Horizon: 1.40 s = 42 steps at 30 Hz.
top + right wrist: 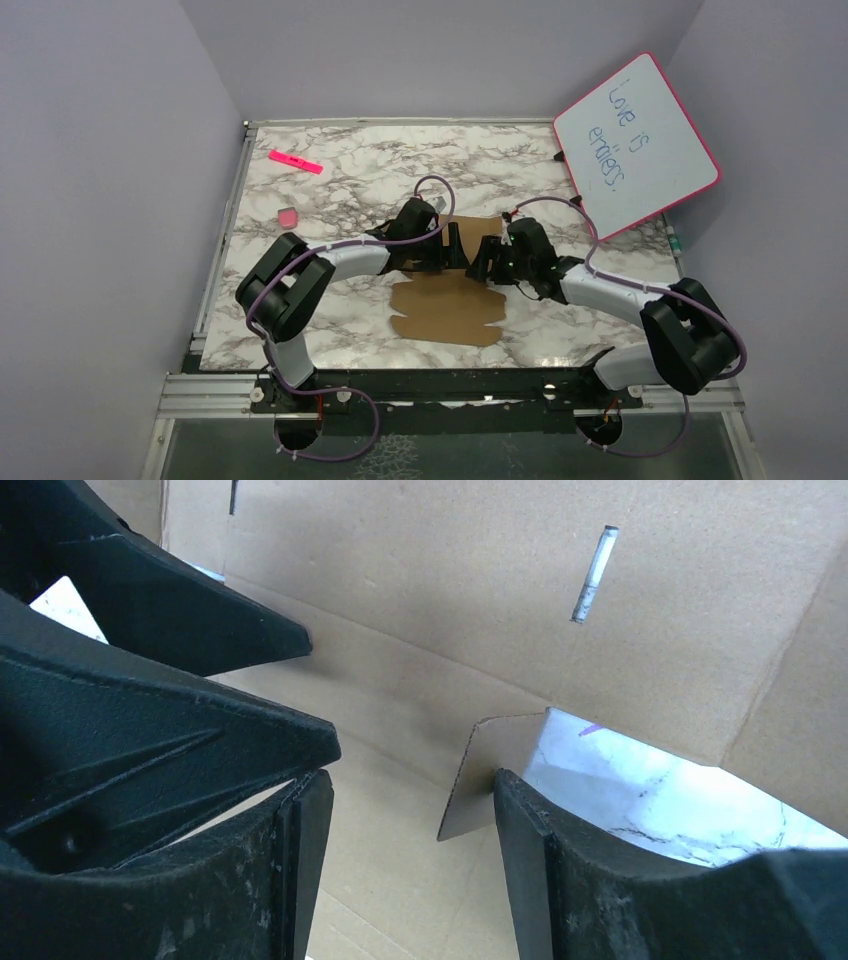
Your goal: Fold the paper box
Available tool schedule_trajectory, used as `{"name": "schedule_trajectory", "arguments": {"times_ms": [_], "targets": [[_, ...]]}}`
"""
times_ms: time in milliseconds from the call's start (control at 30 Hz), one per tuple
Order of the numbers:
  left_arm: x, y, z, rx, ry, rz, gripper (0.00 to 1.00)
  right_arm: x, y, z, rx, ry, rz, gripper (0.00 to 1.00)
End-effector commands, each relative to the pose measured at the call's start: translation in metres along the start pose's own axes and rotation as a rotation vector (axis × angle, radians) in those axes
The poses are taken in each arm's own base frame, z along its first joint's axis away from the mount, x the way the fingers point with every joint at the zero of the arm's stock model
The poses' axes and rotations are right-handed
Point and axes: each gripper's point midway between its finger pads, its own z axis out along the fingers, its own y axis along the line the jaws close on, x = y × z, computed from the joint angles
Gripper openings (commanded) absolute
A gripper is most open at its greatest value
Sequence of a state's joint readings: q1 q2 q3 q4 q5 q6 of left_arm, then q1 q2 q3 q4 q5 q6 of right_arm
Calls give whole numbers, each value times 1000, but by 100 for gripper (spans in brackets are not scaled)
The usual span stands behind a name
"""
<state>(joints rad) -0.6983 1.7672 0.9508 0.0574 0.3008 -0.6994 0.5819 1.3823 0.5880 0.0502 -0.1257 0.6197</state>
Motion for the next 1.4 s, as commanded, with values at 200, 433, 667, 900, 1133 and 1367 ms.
{"name": "schedule_trajectory", "arguments": {"times_ms": [200,433,667,900,1133,1367], "targets": [[-50,-7,-52,-109,-128,115,84,-57,24,-23,-15,-130,-200,68],[-94,44,-109,-248,-236,75,85,-77,33,-34,-23,-188,-279,73],[-121,89,-141,-347,-205,85,84,-92,47,-39,-62,-222,-352,82],[-127,122,-125,-350,-102,56,72,-97,58,-29,-105,-198,-404,84],[-113,134,-111,-346,-19,62,52,-99,73,-14,-175,-161,-455,84],[-98,142,-96,-323,48,47,42,-100,75,2,-185,-124,-486,84]]}}
